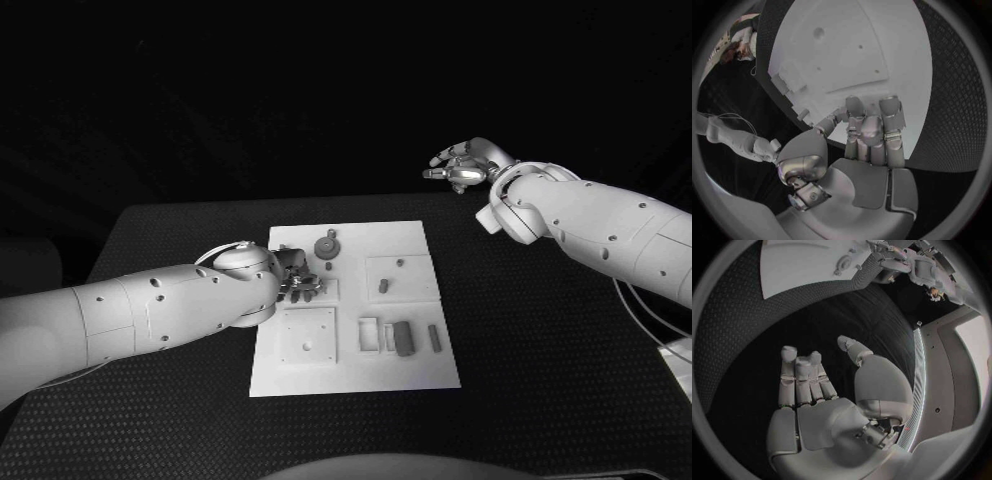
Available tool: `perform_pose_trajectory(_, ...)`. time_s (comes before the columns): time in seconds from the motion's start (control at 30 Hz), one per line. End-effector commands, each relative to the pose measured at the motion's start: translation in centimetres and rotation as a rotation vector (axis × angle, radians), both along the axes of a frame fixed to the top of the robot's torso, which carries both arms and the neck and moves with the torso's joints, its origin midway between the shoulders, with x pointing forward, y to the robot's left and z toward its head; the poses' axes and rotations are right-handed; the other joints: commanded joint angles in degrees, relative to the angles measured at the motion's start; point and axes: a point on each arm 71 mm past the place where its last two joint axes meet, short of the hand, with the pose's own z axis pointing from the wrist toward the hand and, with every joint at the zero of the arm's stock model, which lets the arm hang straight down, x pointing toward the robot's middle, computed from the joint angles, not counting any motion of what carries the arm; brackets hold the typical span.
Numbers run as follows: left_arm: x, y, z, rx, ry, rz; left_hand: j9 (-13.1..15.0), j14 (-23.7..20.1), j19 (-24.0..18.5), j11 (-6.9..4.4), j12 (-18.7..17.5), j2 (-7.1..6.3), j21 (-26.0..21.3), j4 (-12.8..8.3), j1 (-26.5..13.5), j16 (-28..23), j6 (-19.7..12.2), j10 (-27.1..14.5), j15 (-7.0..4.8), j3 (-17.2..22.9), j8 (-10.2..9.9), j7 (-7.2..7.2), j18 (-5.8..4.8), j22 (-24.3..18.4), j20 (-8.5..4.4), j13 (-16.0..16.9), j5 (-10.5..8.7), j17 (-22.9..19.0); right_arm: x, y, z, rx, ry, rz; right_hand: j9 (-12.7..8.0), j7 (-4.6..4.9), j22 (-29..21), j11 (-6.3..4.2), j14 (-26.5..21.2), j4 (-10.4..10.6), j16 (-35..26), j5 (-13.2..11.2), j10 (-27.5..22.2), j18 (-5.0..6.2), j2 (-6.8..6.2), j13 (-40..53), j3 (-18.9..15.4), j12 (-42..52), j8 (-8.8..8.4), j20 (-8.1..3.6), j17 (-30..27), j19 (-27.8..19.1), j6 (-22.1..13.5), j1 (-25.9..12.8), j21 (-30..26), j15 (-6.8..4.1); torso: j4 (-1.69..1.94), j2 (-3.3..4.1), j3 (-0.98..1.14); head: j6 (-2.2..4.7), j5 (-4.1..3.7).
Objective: Assemble the parts on the task board
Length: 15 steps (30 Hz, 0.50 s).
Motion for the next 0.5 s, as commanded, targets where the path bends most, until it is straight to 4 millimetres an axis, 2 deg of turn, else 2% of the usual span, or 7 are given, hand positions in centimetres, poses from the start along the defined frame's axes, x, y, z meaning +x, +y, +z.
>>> perform_pose_trajectory(0.03,-0.46,0.3,-0.96,0.023,0.047,-0.003,-0.09,-0.52,0.83,-0.24,0.21,1.25,-0.23,-0.25,1.36,0.3,-0.34,0.13,-0.43,0.45,0.09,0.1,0.62,1.05,-1.38,-0.07,-0.1,-0.13,-0.04,0.11,-0.08,-0.005,0.004,0.014,-0.07,1.68,0.86,-0.08,-0.41,-0.19,0.25,0.15,-0.5,1.62,0.3,-0.07,-0.1,0.34,0.29,0.1,-0.06,-0.41,-0.08,-0.49,-0.35,0.18,0.0,0.02,-0.01,0.01,-0.03)
perform_pose_trajectory(0.13,-0.42,0.33,-0.91,0.025,0.038,-0.005,-0.08,-0.54,0.84,-0.24,0.23,1.63,-0.21,-0.51,1.6,0.36,-0.33,0.14,-0.42,0.56,0.09,0.1,0.61,1.07,-1.37,-0.08,0.02,-0.18,-0.05,0.12,-0.1,-0.005,0.004,0.014,-0.08,1.68,0.86,-0.08,-0.41,-0.18,0.25,0.14,-0.51,1.62,0.3,-0.08,-0.1,0.35,0.29,0.1,-0.07,-0.41,-0.08,-0.5,-0.35,0.18,-0.01,0.01,0.0,0.01,-0.03)
perform_pose_trajectory(0.27,-0.38,0.37,-0.84,0.022,0.027,-0.002,-0.04,-0.59,0.83,-0.24,0.26,3.02,-0.16,-1.38,2.45,0.5,-0.28,0.15,-0.4,1.06,0.1,0.12,0.56,1.1,-1.33,-0.11,0.33,-0.31,-0.05,0.11,-0.11,-0.005,0.004,0.014,-0.09,1.69,0.86,-0.08,-0.41,-0.17,0.26,0.14,-0.51,1.62,0.3,-0.09,-0.1,0.36,0.3,0.1,-0.07,-0.4,-0.09,-0.52,-0.35,0.18,0.02,0.01,-0.02,0.0,0.0)
perform_pose_trajectory(0.5,-0.3,0.51,-0.73,0.022,0.008,0.002,-0.02,-0.63,0.83,-0.2,0.27,4.4,-0.14,-1.74,2.96,0.61,-0.27,0.15,-0.37,1.35,0.07,0.13,0.5,1.1,-1.26,-0.16,0.0,-0.44,-0.05,0.13,-0.11,-0.004,0.004,0.014,-0.11,1.69,0.86,-0.08,-0.42,-0.18,0.27,0.15,-0.52,1.62,0.3,-0.11,-0.09,0.38,0.31,0.1,-0.09,-0.41,-0.1,-0.53,-0.35,0.19,0.0,0.02,0.03,0.11,0.07)
